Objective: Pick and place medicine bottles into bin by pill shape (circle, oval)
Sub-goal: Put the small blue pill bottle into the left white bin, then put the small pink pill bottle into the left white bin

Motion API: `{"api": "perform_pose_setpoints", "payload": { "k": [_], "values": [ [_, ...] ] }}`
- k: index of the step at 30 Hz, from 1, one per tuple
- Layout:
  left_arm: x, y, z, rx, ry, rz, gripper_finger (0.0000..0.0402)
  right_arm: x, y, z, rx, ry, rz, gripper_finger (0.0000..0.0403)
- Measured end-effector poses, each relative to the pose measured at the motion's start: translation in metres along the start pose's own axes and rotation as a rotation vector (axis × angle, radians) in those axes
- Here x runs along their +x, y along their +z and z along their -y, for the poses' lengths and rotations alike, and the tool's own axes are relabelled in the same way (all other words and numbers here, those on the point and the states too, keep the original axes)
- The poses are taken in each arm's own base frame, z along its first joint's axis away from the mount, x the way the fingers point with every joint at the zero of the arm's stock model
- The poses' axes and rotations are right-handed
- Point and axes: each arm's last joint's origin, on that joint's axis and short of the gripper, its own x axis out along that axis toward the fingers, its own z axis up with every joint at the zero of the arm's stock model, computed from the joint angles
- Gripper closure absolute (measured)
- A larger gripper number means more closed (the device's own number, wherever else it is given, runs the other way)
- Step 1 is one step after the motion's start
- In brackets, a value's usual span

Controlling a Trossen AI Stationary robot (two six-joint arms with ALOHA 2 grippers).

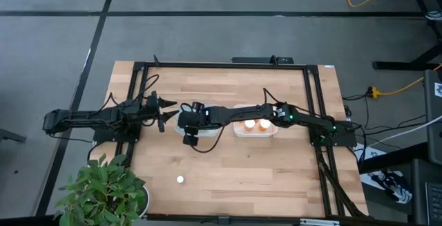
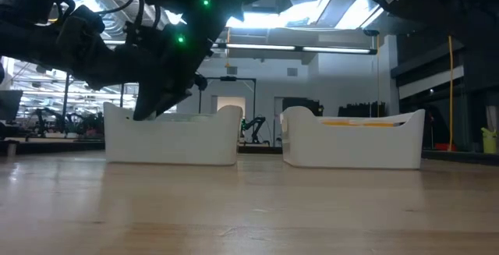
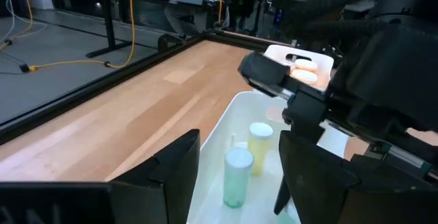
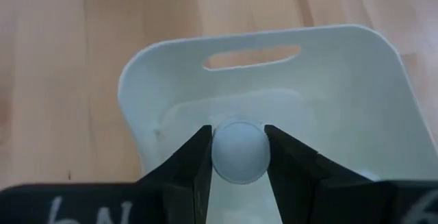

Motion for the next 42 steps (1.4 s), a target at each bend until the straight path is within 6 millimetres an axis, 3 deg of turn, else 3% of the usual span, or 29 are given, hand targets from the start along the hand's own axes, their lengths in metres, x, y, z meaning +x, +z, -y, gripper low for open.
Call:
{"api": "perform_pose_setpoints", "payload": {
  "k": [9, 20, 42],
  "values": [
    [0.0000, 0.0001, 0.0001, 0.000, 0.000, 0.000, 0.0208, 0.0005, 0.0000, 0.0013, -0.026, 0.018, -0.003, 0.0283],
    [0.0000, 0.0000, 0.0000, -0.001, 0.000, 0.000, 0.0208, 0.0006, 0.0005, 0.0013, -0.028, 0.038, -0.001, 0.0254],
    [0.0000, 0.0000, 0.0000, 0.000, 0.000, 0.000, 0.0208, -0.0026, 0.0089, 0.0010, -0.012, 0.044, 0.064, 0.0251]
  ]
}}
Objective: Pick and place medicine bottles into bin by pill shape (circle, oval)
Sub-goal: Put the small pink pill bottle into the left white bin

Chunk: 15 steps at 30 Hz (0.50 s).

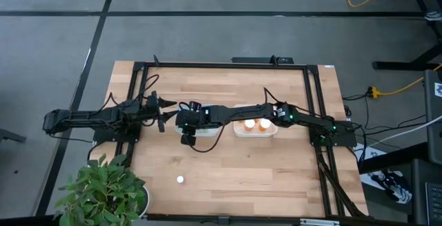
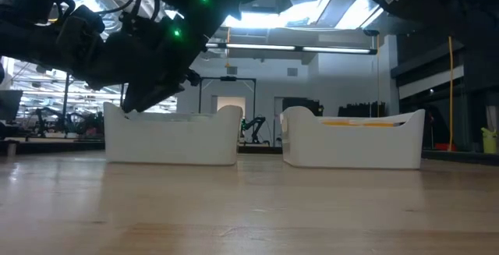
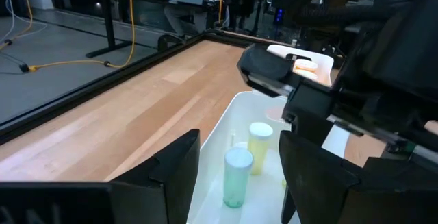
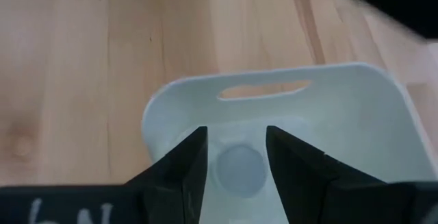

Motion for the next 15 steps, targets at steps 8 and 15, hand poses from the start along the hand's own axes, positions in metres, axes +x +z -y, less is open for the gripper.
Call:
{"api": "perform_pose_setpoints", "payload": {
  "k": [8, 15],
  "values": [
    [0.000, 0.000, 0.000, 0.000, 0.000, 0.000, 0.0208, -0.003, 0.002, 0.001, 0.000, -0.007, 0.001, 0.0251],
    [0.000, 0.000, 0.000, 0.000, 0.000, 0.000, 0.0208, -0.016, 0.008, 0.003, 0.123, -0.008, 0.002, 0.0251]
  ]
}}
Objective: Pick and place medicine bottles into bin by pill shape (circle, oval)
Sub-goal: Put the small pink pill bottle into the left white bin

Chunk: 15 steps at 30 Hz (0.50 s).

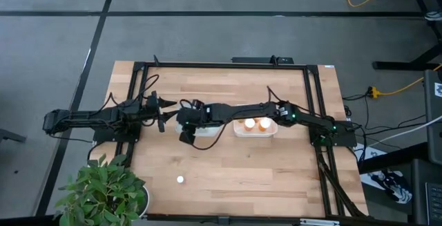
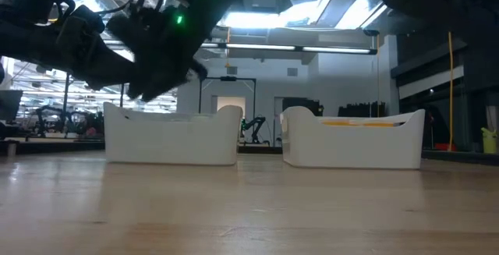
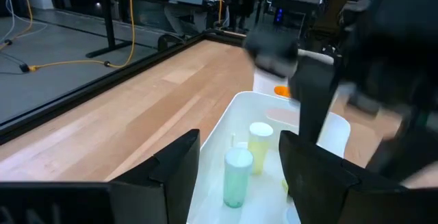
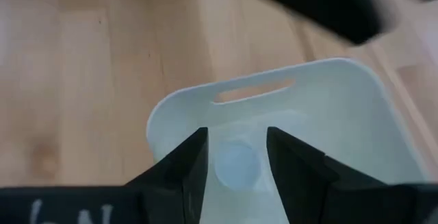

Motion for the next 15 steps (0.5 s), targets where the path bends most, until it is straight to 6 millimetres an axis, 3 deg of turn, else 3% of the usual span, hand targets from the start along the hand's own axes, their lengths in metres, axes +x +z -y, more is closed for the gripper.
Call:
{"api": "perform_pose_setpoints", "payload": {
  "k": [5, 9, 15],
  "values": [
    [0.000, 0.000, 0.000, 0.000, 0.000, 0.000, 0.0207, -0.035, 0.012, -0.005, 0.025, -0.073, 0.033, 0.0258],
    [0.000, 0.000, 0.000, 0.000, 0.000, 0.000, 0.0208, -0.063, 0.014, -0.024, 0.054, -0.034, 0.033, 0.0274],
    [0.000, 0.000, 0.000, 0.000, 0.000, 0.000, 0.0207, -0.083, -0.004, -0.063, 0.055, 0.096, -0.086, 0.0290]
  ]
}}
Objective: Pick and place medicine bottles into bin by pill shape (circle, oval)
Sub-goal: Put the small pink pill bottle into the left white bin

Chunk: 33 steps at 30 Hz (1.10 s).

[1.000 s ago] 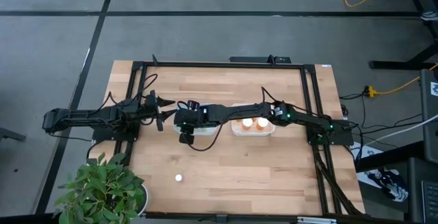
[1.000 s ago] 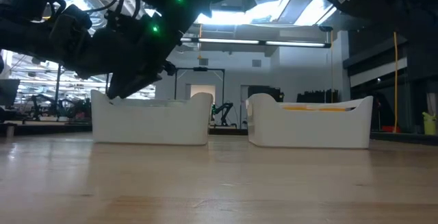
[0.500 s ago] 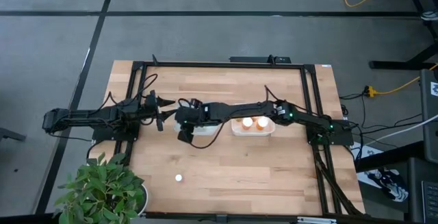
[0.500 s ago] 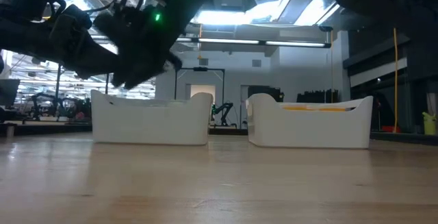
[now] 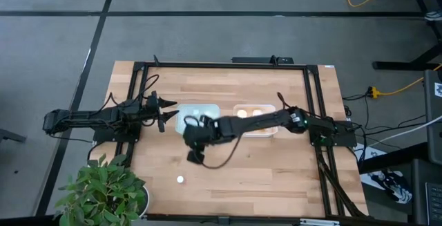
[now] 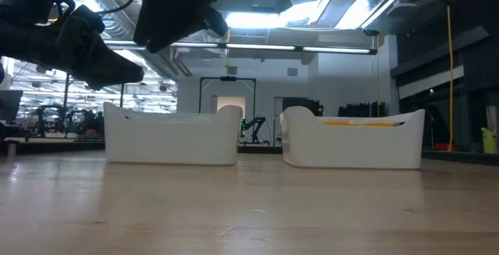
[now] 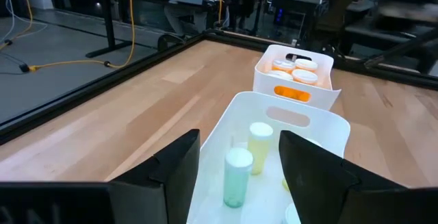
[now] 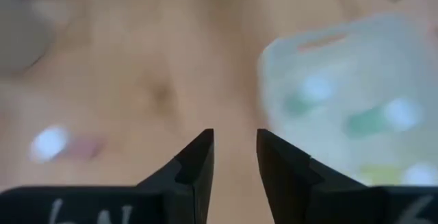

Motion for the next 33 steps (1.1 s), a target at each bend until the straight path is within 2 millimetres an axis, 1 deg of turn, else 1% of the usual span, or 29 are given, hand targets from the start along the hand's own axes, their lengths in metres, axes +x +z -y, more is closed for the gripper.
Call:
{"api": "perform_pose_setpoints", "payload": {
  "k": [5, 8, 12, 15, 19, 22, 25, 30, 33],
  "values": [
    [0.000, 0.000, 0.000, 0.000, 0.000, 0.000, 0.0208, -0.002, -0.026, -0.037, -0.078, 0.066, -0.072, 0.0291],
    [0.000, 0.000, 0.000, 0.000, -0.001, 0.000, 0.0208, -0.004, -0.040, -0.058, -0.167, 0.093, -0.086, 0.0291],
    [0.000, 0.000, 0.000, -0.001, 0.000, 0.000, 0.0208, -0.010, -0.059, -0.083, -0.298, 0.116, -0.122, 0.0292],
    [0.000, 0.000, 0.000, -0.001, 0.000, 0.000, 0.0208, -0.016, -0.069, -0.097, -0.398, 0.140, -0.118, 0.0292],
    [0.000, 0.000, 0.000, -0.001, -0.001, 0.000, 0.0208, -0.022, -0.074, -0.116, -0.428, 0.180, -0.062, 0.0292],
    [0.000, 0.000, 0.000, 0.000, 0.000, 0.000, 0.0208, -0.023, -0.073, -0.118, -0.357, 0.189, -0.044, 0.0281],
    [0.000, 0.000, 0.000, -0.001, -0.001, 0.000, 0.0208, -0.022, -0.071, -0.116, -0.293, 0.180, -0.049, 0.0251],
    [0.000, 0.000, 0.000, -0.001, 0.000, 0.001, 0.0208, -0.020, -0.067, -0.111, -0.317, 0.174, -0.043, 0.0178],
    [0.000, 0.000, 0.000, -0.001, -0.001, 0.000, 0.0208, -0.019, -0.065, -0.109, -0.350, 0.174, -0.033, 0.0149]
  ]
}}
